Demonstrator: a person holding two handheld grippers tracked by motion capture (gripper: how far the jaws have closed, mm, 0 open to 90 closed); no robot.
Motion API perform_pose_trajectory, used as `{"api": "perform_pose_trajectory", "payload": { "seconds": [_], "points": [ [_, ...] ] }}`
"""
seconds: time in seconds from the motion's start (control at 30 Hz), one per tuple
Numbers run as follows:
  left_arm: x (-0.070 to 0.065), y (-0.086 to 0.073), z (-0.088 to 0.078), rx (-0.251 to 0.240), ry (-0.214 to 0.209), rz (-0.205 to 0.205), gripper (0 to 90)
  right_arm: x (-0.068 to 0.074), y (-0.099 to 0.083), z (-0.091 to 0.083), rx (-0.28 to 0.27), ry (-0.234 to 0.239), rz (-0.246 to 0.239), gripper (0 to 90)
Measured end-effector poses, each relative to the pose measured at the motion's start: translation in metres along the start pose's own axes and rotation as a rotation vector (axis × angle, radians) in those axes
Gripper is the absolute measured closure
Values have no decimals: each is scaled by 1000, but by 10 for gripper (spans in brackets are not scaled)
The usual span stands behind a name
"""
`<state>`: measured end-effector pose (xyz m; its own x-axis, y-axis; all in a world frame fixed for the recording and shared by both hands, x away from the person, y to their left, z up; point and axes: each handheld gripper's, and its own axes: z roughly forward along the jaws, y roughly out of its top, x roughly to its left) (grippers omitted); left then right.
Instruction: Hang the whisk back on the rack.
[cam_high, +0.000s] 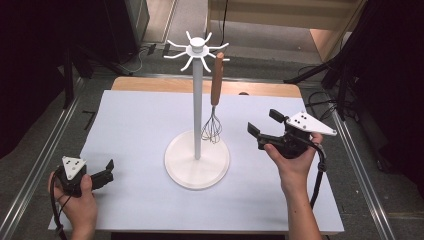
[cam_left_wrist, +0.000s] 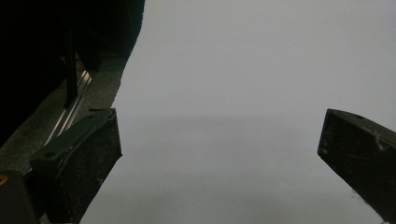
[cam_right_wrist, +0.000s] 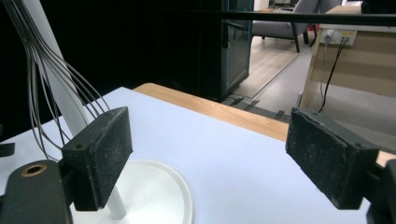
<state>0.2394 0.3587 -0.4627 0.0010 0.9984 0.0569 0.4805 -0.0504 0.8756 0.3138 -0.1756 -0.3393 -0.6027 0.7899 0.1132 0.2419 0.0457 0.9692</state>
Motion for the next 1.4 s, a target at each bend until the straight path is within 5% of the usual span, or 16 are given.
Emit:
{"api": "perform_pose_trajectory", "payload": {
  "seconds": [0.3,0.8,1.4],
  "points": [
    [0,0,0,2,2,7,1,-7,-14,-1,60,-25,-22,141],
    [-1,0,0,1,1,8,1,-20,-45,-5,107,-61,11,140],
    [-1,0,0,3,3,13,1,-34,-72,-11,110,-121,56,140]
  ]
}}
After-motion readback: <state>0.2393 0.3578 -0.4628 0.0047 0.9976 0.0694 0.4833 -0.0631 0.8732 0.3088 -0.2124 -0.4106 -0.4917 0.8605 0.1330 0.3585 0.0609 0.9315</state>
